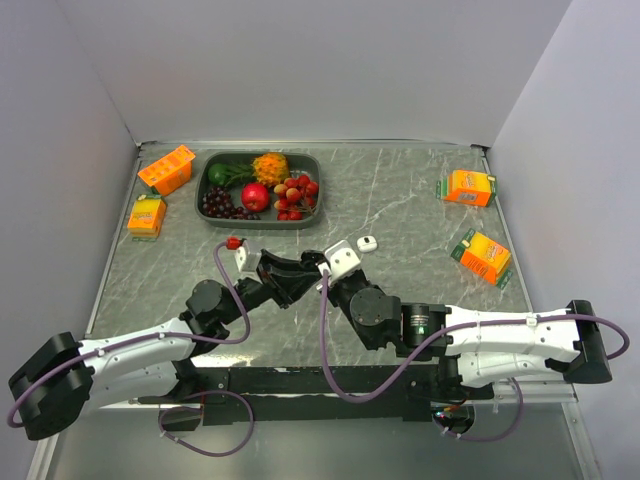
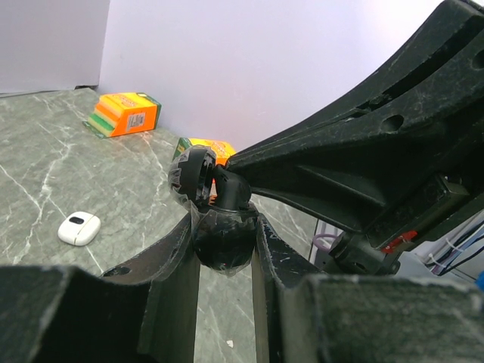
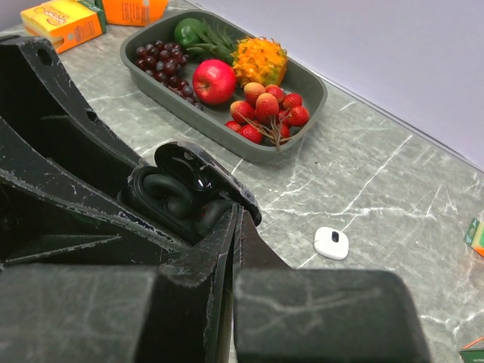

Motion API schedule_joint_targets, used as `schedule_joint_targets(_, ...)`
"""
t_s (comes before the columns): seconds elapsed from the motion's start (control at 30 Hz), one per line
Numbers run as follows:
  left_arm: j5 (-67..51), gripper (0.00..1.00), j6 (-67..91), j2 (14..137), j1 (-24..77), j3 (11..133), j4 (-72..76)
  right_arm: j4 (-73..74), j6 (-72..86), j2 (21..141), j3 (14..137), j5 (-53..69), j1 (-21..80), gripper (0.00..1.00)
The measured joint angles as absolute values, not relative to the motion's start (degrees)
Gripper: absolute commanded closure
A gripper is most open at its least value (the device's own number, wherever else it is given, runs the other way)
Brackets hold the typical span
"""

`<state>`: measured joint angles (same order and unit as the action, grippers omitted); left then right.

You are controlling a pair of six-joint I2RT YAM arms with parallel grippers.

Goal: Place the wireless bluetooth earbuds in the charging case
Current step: Place the earbud in the charging case.

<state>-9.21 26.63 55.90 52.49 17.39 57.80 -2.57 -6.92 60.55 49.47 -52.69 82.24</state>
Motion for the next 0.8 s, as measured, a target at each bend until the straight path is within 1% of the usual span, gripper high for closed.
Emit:
schedule_joint_targets(0.57,-9.2,0.99,26.6,54.8,53.0,17.4,57.7,-1.7,-8.4,59.5,49.4,-52.7,84.4,1.00)
schedule_joint_targets(0.8,-8.0,0.99,26.4,54.6,52.9,17.4,57.0,-0.3,-8.2,58.5,49.4,-49.7,85.2,1.00)
